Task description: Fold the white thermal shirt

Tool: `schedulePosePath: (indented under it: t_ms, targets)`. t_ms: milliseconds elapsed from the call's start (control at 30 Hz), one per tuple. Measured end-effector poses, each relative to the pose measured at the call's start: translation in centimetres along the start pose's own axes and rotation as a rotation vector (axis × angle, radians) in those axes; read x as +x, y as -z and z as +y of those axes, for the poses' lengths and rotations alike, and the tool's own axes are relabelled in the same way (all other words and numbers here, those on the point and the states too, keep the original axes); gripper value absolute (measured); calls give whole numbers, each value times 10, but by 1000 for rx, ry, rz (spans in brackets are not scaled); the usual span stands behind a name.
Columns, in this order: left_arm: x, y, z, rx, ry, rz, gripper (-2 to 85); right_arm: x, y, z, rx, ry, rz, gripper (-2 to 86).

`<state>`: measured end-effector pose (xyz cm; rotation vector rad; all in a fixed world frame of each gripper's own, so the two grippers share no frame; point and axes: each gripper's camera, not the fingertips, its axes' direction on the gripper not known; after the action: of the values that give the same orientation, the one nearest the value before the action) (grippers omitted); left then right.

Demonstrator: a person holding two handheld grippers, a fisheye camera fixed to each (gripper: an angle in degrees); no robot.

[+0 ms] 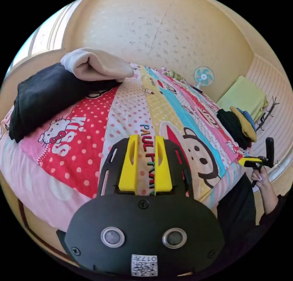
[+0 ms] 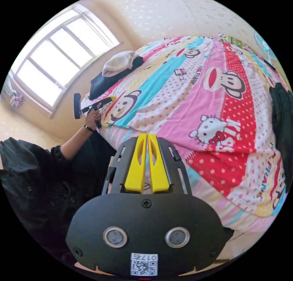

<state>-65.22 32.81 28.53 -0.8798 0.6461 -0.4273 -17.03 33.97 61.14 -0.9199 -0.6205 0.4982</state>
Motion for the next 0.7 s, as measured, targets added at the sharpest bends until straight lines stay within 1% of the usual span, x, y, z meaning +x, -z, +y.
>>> schedulePosePath:
  t_ms: [33, 100, 167, 267, 333, 367, 433, 467, 500, 533, 600, 667, 700]
  targets:
    - [-6, 3, 0, 9, 11, 48, 82, -20, -27, -20, -11, 56, -36, 35]
    - [-31, 7, -3, 19, 83, 186, 33, -53, -69, -50, -68, 172, -91, 61]
    - [-36, 7, -9, 7, 89, 246, 1, -86, -110, -80, -111, 274, -56, 78]
    - [-27, 14, -21, -12, 69, 197, -8, -136, -160, -135, -71, 416, 74, 88]
    - [-26, 17, -29, -32, 67, 189, -9, -174, -196, -189, -16, 514, 179, 94]
    - [-31, 20, -34, -35, 80, 213, -9, -183, -206, -202, -2, 539, 210, 96]
    - [-44, 23, -42, -44, 110, 274, -10, -218, -249, -256, 29, 622, 361, 113]
    - [-53, 24, -46, -47, 132, 318, -10, -226, -263, -269, 27, 645, 401, 119]
    - [-58, 27, -50, -44, 141, 342, -10, -238, -296, -290, -3, 701, 479, 127]
    - [-58, 29, -52, -43, 139, 343, -10, -244, -337, -307, -90, 756, 561, 134]
    - [-59, 38, -59, -38, 115, 351, -10, -237, -391, -321, -243, 750, 609, 137]
    - [-65, 42, -65, -39, 110, 389, -10, -227, -404, -315, -216, 727, 604, 122]
    - [-68, 46, -67, -36, 111, 398, -10, -221, -392, -303, -137, 693, 617, 94]
